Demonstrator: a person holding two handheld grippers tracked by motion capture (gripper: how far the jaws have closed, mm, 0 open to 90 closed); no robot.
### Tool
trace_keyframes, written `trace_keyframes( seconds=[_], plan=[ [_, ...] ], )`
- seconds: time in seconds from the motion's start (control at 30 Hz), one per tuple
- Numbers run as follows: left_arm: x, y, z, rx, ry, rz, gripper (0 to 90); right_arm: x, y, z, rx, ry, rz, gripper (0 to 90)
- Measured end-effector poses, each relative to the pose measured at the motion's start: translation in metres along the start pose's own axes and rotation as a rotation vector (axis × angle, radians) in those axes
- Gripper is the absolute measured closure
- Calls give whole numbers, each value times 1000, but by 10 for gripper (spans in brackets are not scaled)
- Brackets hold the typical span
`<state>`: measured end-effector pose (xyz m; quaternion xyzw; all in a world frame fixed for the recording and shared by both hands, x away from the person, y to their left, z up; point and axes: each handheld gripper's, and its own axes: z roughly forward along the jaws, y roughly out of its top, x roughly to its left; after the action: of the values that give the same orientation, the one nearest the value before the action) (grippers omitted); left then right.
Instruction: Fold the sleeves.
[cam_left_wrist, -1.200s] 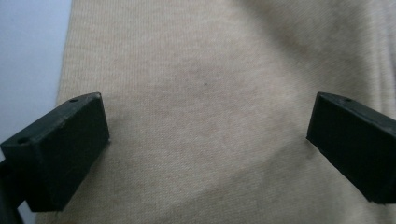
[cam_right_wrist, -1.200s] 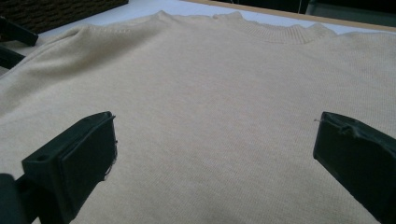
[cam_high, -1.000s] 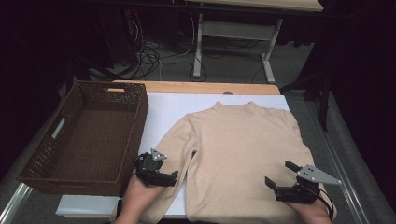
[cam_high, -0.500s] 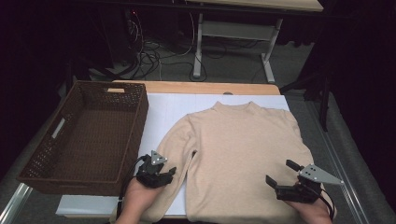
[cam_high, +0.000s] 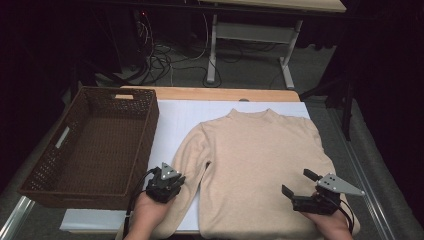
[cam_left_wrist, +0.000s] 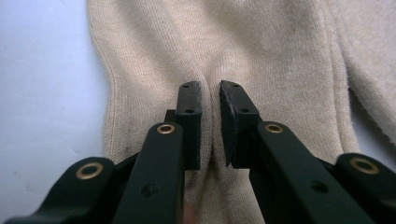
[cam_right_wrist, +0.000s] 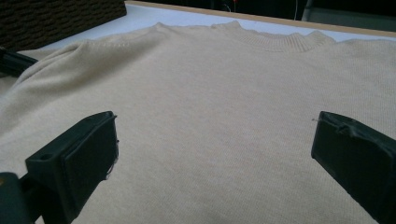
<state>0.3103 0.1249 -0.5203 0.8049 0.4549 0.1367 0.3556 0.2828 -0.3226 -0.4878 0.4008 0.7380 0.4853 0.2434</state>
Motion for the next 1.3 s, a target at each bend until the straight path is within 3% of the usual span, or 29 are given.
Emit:
trace_keyframes(
  seconds=[0.03,0.37,0.7,0.93,1.0,1.3],
  plan=[
    [1,0,-1,-6,-4,-20,764,0,0,0,2,1,0,10],
    [0,2,-6,-70,0,-62,773,5,-4,-2,12,5,-21,9],
    [-5,15,-23,-163,17,-57,780,4,-6,-8,10,-3,-18,12],
    [-14,34,-32,-216,19,-25,780,6,-4,-8,5,0,-26,12],
    [-21,42,-33,-220,17,1,780,6,-4,-7,4,4,-27,12],
    [-57,75,-13,-229,-46,79,780,8,-2,-6,0,12,-30,12]
  ],
)
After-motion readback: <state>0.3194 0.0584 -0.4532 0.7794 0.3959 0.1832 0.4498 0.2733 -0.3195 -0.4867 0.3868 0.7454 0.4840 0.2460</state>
